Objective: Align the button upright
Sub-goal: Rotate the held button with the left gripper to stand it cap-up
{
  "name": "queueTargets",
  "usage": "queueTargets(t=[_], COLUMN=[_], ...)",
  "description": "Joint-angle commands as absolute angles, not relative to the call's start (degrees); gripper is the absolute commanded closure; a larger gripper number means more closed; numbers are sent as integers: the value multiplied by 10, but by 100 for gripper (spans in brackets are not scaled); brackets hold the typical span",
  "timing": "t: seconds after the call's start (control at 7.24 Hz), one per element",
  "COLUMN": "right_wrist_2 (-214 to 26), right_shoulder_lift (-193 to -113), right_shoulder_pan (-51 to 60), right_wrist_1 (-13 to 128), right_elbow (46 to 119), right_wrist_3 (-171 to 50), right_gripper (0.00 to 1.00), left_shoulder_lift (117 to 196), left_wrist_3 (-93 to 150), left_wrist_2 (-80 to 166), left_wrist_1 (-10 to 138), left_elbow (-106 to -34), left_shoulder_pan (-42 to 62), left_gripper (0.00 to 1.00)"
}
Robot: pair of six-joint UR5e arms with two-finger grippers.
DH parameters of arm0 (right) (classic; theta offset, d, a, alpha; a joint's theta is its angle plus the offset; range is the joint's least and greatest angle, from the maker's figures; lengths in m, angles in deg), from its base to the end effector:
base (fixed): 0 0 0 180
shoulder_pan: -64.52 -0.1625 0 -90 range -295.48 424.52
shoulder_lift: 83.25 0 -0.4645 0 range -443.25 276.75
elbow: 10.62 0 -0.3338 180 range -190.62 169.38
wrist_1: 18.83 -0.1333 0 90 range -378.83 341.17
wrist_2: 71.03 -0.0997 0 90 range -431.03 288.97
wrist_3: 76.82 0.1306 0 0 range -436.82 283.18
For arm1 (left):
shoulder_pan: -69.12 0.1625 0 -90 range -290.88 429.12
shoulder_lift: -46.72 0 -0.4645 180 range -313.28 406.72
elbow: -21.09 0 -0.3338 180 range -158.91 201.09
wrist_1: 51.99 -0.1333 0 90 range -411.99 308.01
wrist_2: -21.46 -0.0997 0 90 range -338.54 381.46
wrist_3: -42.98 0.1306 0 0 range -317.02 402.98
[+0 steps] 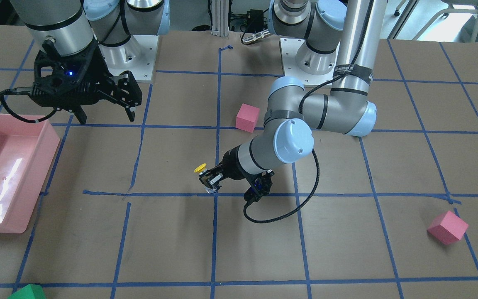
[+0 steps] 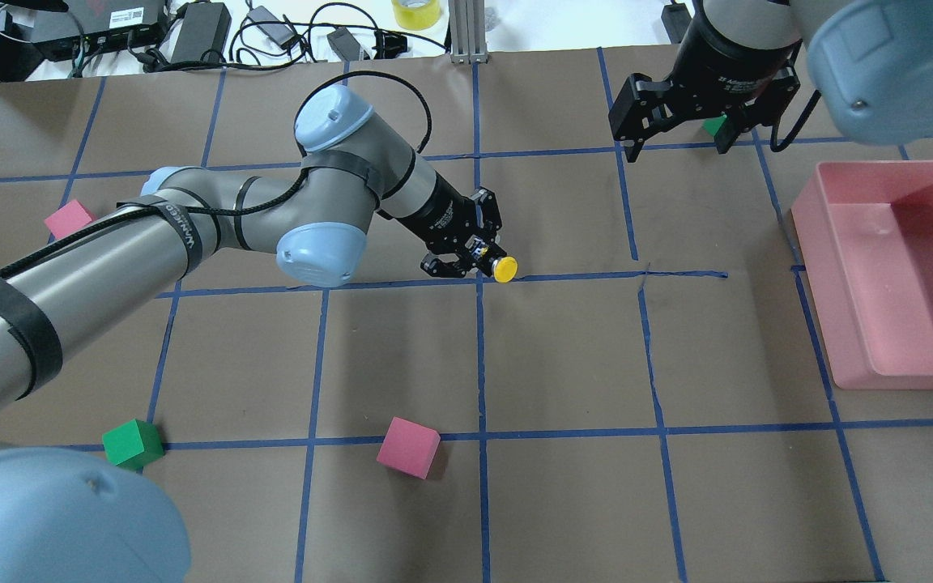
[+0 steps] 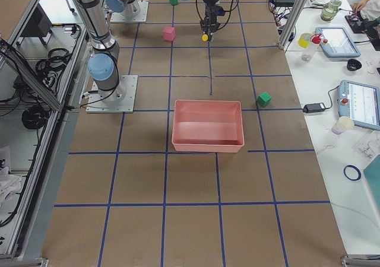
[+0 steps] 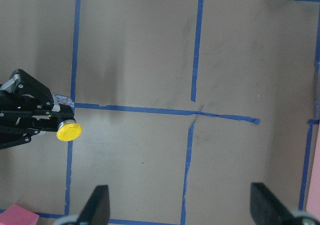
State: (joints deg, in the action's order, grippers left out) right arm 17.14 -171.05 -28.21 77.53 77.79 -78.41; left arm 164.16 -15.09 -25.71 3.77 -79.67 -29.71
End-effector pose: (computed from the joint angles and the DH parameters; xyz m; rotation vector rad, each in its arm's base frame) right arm 0.1594 -0.4568 0.5032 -0.1195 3.1025 -0.1554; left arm -0.3068 -0.5284 0.2659 1.0664 -2.2461 -0.6092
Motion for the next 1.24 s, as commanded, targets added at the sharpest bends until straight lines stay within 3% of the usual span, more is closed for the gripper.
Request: queueTargets(t=[0.0,1.11], right_wrist_2=[170,169], right_shoulder_lift=[-1709,-1709], right_shoulder_pan=[-282,-282], right_wrist_1=[776,778], right_elbow=[778,778], right_wrist_3=[-784,-784], right_gripper=[0,0], left_shoulder_lift=[1651,1731], left_wrist_3=[-146,-135], left_wrist_2=[-120,-37], left_wrist_1=[51,94], left_elbow=[-841,-860], left_shoulder_pan=[-248,-207], left_gripper=[100,100])
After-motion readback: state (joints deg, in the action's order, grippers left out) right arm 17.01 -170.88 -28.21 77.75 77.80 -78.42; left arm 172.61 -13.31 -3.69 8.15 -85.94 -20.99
